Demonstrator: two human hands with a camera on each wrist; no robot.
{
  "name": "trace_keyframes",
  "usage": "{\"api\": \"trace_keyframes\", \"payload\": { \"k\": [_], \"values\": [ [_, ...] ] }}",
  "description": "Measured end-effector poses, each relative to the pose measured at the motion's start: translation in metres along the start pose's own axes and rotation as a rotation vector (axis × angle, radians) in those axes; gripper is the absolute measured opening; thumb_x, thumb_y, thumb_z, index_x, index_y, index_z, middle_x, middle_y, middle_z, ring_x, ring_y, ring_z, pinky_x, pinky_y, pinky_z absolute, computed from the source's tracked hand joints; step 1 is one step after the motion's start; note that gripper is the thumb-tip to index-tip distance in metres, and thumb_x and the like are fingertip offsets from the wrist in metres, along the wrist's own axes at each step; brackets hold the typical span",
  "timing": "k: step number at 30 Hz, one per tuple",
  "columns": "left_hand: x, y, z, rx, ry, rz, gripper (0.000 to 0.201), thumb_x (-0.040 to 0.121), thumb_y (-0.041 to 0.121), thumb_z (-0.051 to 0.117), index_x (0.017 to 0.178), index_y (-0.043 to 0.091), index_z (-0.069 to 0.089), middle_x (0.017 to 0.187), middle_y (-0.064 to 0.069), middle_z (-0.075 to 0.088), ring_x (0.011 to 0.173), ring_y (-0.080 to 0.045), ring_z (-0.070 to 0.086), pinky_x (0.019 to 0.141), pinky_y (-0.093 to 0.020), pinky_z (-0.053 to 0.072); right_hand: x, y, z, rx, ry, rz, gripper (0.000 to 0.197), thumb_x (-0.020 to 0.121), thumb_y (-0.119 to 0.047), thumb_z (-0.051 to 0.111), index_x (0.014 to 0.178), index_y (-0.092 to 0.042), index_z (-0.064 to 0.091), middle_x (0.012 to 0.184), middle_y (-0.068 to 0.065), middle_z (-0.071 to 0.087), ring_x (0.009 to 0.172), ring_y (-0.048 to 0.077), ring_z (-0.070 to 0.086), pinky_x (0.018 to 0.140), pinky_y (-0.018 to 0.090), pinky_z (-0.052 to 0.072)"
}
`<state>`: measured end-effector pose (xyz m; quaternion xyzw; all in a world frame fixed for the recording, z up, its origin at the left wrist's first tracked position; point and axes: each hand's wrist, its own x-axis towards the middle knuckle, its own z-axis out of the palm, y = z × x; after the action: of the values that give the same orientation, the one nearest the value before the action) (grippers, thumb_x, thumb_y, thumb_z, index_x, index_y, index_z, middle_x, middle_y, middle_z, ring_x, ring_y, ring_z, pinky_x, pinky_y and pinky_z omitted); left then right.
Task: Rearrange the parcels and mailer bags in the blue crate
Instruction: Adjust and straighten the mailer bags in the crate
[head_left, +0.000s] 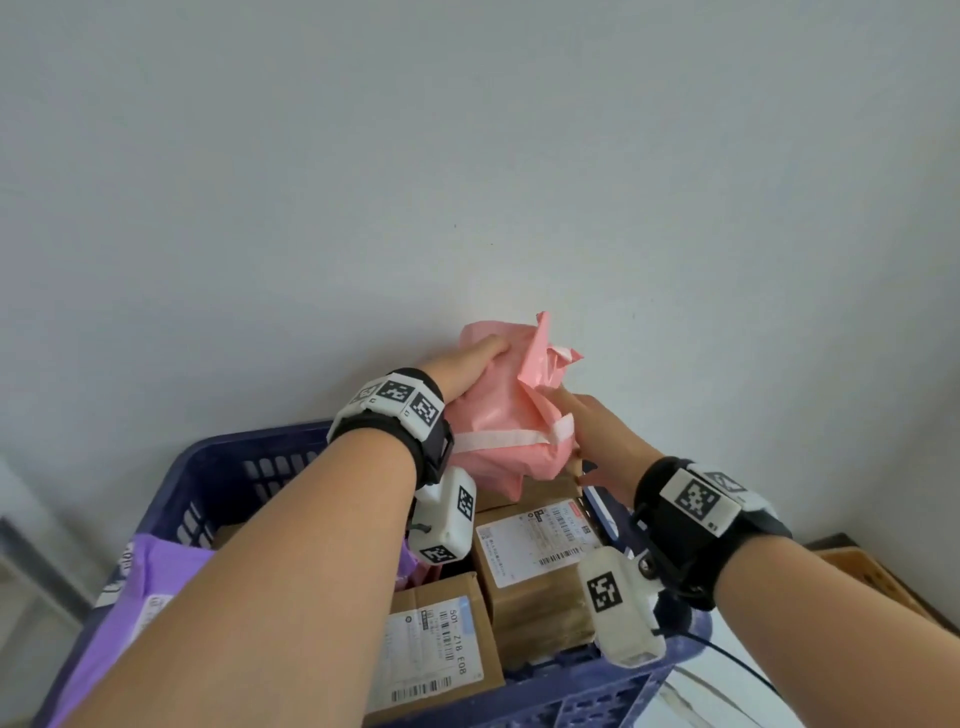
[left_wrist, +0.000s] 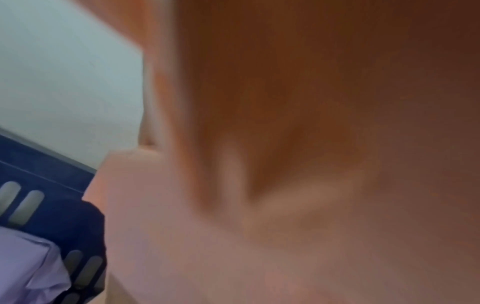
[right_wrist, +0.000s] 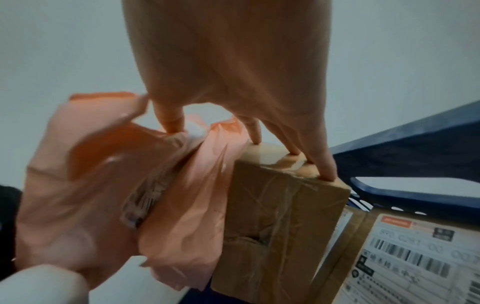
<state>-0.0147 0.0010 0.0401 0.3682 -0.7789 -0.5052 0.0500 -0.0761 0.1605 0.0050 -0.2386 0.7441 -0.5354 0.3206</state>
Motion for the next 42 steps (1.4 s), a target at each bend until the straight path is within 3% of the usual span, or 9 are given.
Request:
{"api": "trace_keyframes", "payload": {
  "k": [7,11,16,20,21,22,26,36,42],
  "values": [
    [-0.005,-0.013,-0.015,-0.210,-0.201,-0.188,0.075,0.059,0.058,0.068,0.115,0.011,0.056,0.106,-0.013,0.064,0.092,-0.031,0.065,0.086,-0.036,0.050,0.030,-0.010,0.001,-0.352,0.199,-0.059,0.024,0.096,-0.021,0.044,0.107,-0.009,0.063,0.103,0.010,0.066,0.094,0.028,0.064,0.086,0.041,0.053],
    [-0.001,-0.009,0.000,0.006,-0.092,-0.115,0.056,0.079,0.031,0.066,0.129,0.014,0.048,0.103,-0.014,0.066,0.084,-0.031,0.069,0.076,-0.040,0.058,0.036,-0.005,-0.005,-0.503,0.326,-0.052,0.031,0.094,-0.013,0.042,0.112,-0.007,0.066,0.115,0.012,0.067,0.093,0.024,0.057,0.086,0.032,0.046],
    [-0.006,-0.004,0.002,0.093,-0.112,-0.058,0.045,0.089,0.013,0.045,0.131,0.000,0.051,0.077,-0.017,0.055,0.052,-0.022,0.047,0.055,-0.027,0.042,0.037,-0.013,-0.003,-0.355,0.505,-0.191,0.046,0.095,-0.051,0.038,0.120,-0.017,0.058,0.112,0.003,0.067,0.095,0.021,0.062,0.082,0.031,0.047],
    [-0.011,-0.003,-0.005,0.013,-0.093,-0.033,0.042,0.097,0.019,0.039,0.137,0.013,0.047,0.105,0.002,0.034,0.072,-0.021,0.043,0.079,-0.037,0.045,0.028,-0.023,-0.001,-0.679,0.532,-0.251,0.048,0.086,-0.046,0.051,0.128,-0.022,0.053,0.129,0.004,0.051,0.118,0.024,0.048,0.093,0.038,0.043],
    [-0.010,-0.003,-0.007,0.001,-0.097,-0.030,0.041,0.097,0.023,0.038,0.137,0.016,0.049,0.148,-0.015,0.022,0.081,-0.022,0.045,0.086,-0.039,0.045,0.027,-0.024,-0.001,-0.729,0.531,-0.252,0.045,0.088,-0.044,0.050,0.127,-0.022,0.055,0.130,0.005,0.049,0.120,0.025,0.045,0.093,0.039,0.041],
    [-0.011,-0.003,-0.008,0.002,-0.101,-0.035,0.039,0.098,0.028,0.038,0.134,0.018,0.051,0.131,-0.019,0.054,0.092,-0.024,0.048,0.094,-0.041,0.045,0.027,-0.024,0.000,-0.746,0.525,-0.260,0.042,0.089,-0.044,0.049,0.125,-0.022,0.058,0.130,0.005,0.050,0.120,0.025,0.045,0.093,0.039,0.041],
    [-0.017,-0.004,-0.011,-0.009,-0.073,-0.038,0.040,0.097,0.037,0.039,0.130,0.016,0.051,0.133,-0.013,0.049,0.121,-0.033,0.049,0.104,-0.045,0.044,0.029,-0.021,0.002,-0.677,0.498,-0.279,0.041,0.090,-0.049,0.043,0.113,-0.024,0.066,0.122,0.005,0.061,0.111,0.025,0.054,0.090,0.039,0.048],
    [-0.033,-0.001,-0.011,0.038,-0.091,0.023,0.042,0.102,0.037,0.035,0.139,0.020,0.045,0.139,-0.016,0.048,0.119,-0.032,0.049,0.102,-0.045,0.045,0.012,-0.033,0.017,-0.702,0.392,-0.246,0.065,0.075,-0.071,0.048,0.117,-0.022,0.057,0.104,-0.001,0.063,0.091,0.017,0.061,0.077,0.035,0.052],
    [-0.037,-0.005,-0.009,0.083,-0.094,-0.027,0.045,0.100,0.028,0.044,0.142,0.015,0.040,0.137,-0.015,0.050,0.121,-0.035,0.054,0.101,-0.050,0.048,0.000,-0.037,0.020,-0.910,0.438,-0.250,0.049,0.079,-0.043,0.059,0.115,-0.011,0.049,0.107,0.006,0.056,0.090,0.024,0.060,0.075,0.035,0.051]
  ]
}}
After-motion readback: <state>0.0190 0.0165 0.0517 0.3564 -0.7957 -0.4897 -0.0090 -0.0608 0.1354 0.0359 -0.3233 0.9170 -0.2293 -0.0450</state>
